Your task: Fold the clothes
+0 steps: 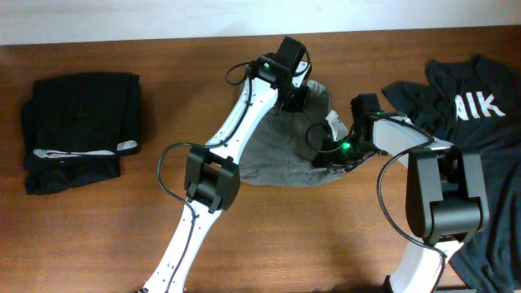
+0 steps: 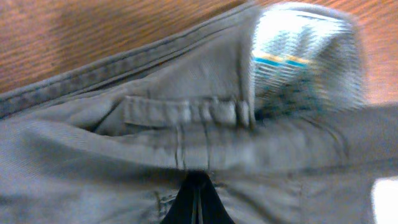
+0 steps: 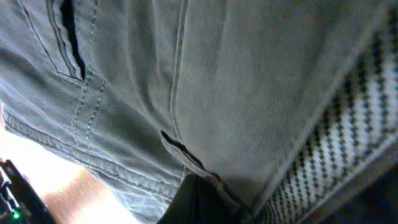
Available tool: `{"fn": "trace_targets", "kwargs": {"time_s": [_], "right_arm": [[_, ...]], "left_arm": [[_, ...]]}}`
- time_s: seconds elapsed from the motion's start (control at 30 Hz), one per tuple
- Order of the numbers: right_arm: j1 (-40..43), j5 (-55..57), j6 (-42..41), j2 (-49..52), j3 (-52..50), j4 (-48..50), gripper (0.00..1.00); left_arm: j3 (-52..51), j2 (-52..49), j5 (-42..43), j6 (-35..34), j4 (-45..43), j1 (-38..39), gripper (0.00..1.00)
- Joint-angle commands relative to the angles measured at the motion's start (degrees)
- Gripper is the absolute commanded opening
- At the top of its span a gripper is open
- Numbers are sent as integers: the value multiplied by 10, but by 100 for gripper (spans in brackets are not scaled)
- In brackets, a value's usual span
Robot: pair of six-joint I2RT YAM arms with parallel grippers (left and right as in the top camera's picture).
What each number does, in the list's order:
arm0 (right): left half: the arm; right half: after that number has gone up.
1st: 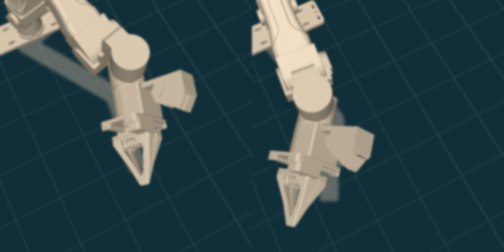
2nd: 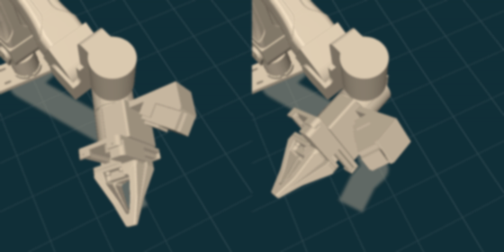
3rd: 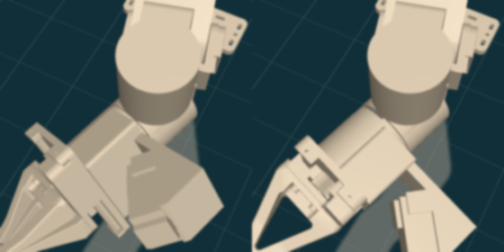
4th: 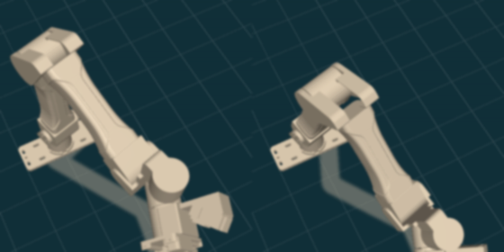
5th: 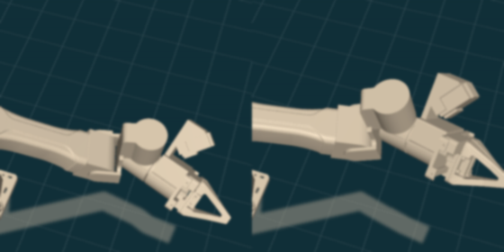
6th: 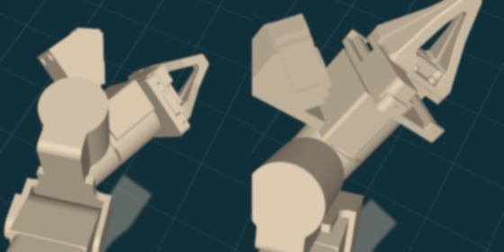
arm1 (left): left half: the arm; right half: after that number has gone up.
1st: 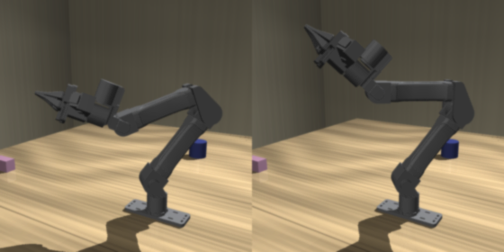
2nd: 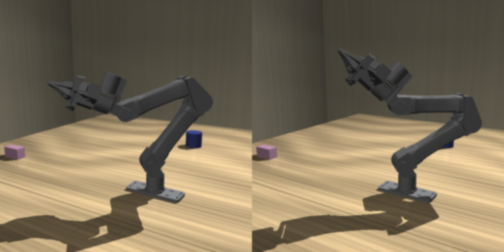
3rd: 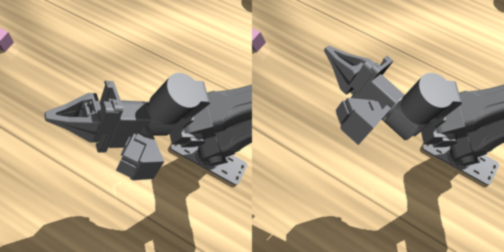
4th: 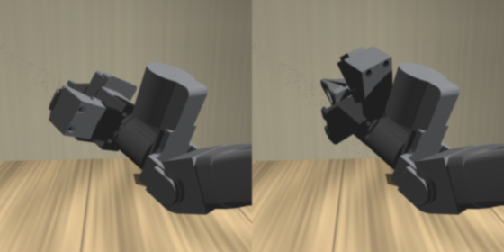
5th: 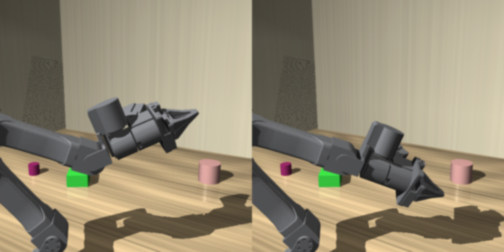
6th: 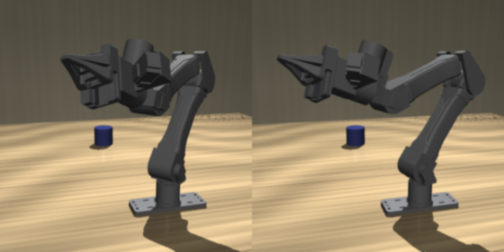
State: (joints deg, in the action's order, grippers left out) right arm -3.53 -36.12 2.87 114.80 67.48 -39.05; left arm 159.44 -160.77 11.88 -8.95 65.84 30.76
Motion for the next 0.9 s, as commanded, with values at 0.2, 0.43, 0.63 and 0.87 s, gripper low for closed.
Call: {"fn": "trace_targets", "kwargs": {"time_s": [0.2, 0.43, 0.63, 0.87], "right_arm": [[-5, 57, -23, 7, -24, -28, 4], [-5, 58, -23, -3, -4, -45, 4], [-5, 58, -23, -2, -4, -47, 4], [-5, 66, -23, -2, -4, -50, 4]], "left_arm": [[48, 10, -42, 43, -19, -12, 0], [94, 28, 10, 43, -4, -9, 1], [91, 4, 102, 43, 2, -9, 1], [91, -42, 144, 43, -2, -9, 1]]}}
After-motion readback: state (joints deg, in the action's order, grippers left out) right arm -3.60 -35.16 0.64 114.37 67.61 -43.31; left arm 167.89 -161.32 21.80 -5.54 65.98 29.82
